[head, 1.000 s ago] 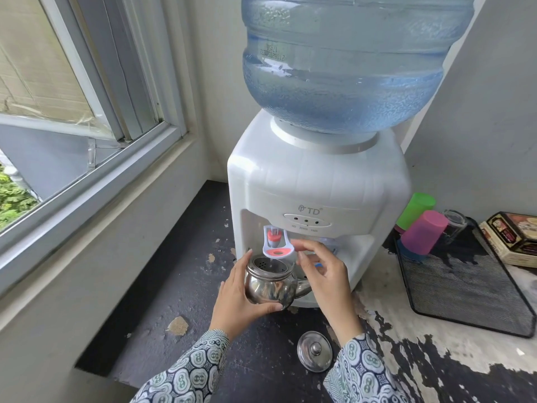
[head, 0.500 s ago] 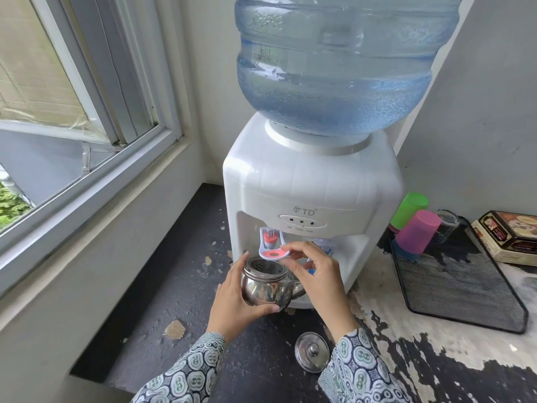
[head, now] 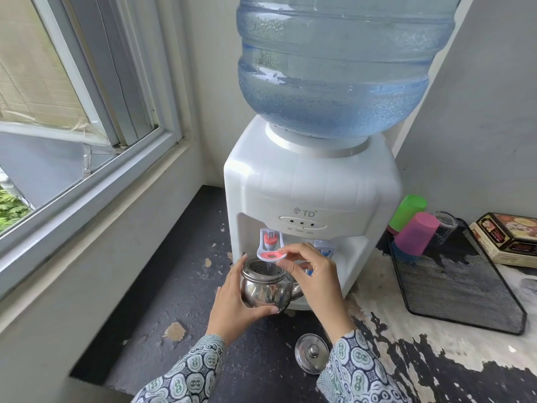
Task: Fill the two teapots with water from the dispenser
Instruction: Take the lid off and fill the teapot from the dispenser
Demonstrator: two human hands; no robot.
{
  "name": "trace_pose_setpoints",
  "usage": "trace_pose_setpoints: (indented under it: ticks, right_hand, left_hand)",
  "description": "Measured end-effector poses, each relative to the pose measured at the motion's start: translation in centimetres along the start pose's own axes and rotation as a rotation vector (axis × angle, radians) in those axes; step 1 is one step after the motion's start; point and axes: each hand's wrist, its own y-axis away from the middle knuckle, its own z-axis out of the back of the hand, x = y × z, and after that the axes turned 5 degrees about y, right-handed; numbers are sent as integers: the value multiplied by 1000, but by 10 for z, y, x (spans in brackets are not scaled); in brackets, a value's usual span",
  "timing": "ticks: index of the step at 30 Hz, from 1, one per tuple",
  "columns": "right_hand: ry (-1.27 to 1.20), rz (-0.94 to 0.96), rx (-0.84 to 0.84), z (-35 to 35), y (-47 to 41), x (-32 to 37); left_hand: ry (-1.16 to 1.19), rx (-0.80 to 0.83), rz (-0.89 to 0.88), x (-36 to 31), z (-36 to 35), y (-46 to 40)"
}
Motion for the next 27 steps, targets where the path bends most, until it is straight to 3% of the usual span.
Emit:
trace_pose_setpoints:
  ticks: [27]
  right_hand:
    - [-55,-114,56,-1,-2,5]
  left_hand:
    - [-13,-7,-12,2,0,-1]
